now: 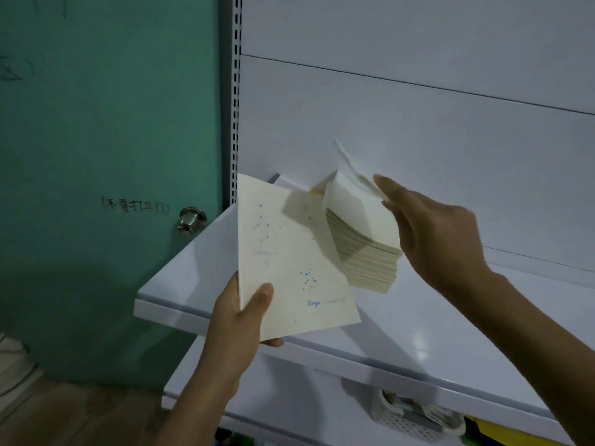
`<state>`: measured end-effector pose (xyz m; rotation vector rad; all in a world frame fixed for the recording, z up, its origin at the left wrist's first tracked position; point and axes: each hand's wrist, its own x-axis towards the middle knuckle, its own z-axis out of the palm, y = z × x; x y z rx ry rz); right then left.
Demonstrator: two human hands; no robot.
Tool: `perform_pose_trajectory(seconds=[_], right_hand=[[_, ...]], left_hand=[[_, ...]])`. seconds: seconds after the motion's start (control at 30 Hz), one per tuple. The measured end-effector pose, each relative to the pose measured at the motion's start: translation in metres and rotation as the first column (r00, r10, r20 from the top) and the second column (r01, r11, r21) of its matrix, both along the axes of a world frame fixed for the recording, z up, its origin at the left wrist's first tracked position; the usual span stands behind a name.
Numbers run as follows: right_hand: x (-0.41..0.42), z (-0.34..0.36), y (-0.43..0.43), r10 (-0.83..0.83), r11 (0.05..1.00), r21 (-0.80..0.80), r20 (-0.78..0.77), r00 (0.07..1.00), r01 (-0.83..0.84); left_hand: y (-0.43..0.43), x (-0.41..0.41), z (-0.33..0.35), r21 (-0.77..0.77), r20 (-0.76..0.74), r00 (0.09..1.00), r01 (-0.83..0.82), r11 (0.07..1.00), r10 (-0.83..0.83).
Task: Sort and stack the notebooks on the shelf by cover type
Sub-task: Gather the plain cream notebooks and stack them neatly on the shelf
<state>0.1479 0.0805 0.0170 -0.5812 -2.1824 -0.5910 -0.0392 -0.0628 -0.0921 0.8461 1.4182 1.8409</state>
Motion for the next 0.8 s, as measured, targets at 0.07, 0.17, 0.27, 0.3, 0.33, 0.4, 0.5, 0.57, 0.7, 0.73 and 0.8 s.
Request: perform_pose_trajectory(seconds=[0.07,0.17,0.27,0.3,0.33,0.4,0.5,0.57,0.7,0.73,0.8], right_hand=[[0.001,-0.011,-0.022,0.084,0.986,0.143,0.042,0.996,-0.089],[-0.006,-0.035,-0.048,0.118,0.963,0.231,0.099,0.988,-0.138],[-0.010,-0.056,-0.056,0.066,0.974,0.203,0.163,0.984,-0.099],[-0.010,-0.060,-0.055,0.061,0.980,0.178,0.166,0.984,-0.090],[-0.010,-0.062,-0.055,0.065,0.985,0.144,0.167,0.984,-0.089],[-0.010,-0.061,-0.054,0.088,0.992,0.075,0.179,0.980,-0.103],[-0.008,-0.057,-0.057,0.125,0.990,-0.098,0.273,0.954,-0.102],[-0.004,-0.054,-0.060,0.175,0.962,-0.244,0.219,0.960,-0.119],[0.017,-0.049,-0.058,-0.025,0.929,-0.358,-0.299,0.954,-0.088],[0.026,-0.047,-0.057,-0.126,0.876,-0.473,-0.410,0.903,-0.092],[0.046,-0.042,-0.059,-0.257,0.653,-0.710,-0.534,0.805,-0.263]], left_hand=[[0.003,0.004,0.009,0.036,0.001,1.000,-0.008,0.999,0.008],[0.006,0.009,0.024,0.084,-0.022,1.000,-0.004,0.996,0.006],[0.004,0.012,0.036,0.102,-0.050,0.999,-0.009,0.995,0.014],[0.002,0.012,0.038,0.109,-0.059,0.998,-0.007,0.994,0.013],[0.001,0.012,0.042,0.118,-0.065,0.998,0.002,0.993,0.005],[-0.001,0.013,0.047,0.139,-0.078,0.997,0.037,0.990,-0.026],[0.002,0.014,0.049,0.134,-0.138,0.990,0.018,0.991,0.001],[0.006,0.017,0.048,0.144,-0.171,0.985,0.003,0.990,0.022],[0.019,0.032,0.046,0.226,-0.122,0.986,0.138,0.964,-0.113],[0.022,0.039,0.045,0.242,-0.121,0.981,0.175,0.954,-0.149],[0.031,0.053,0.044,0.257,-0.111,0.970,0.238,0.937,-0.216]])
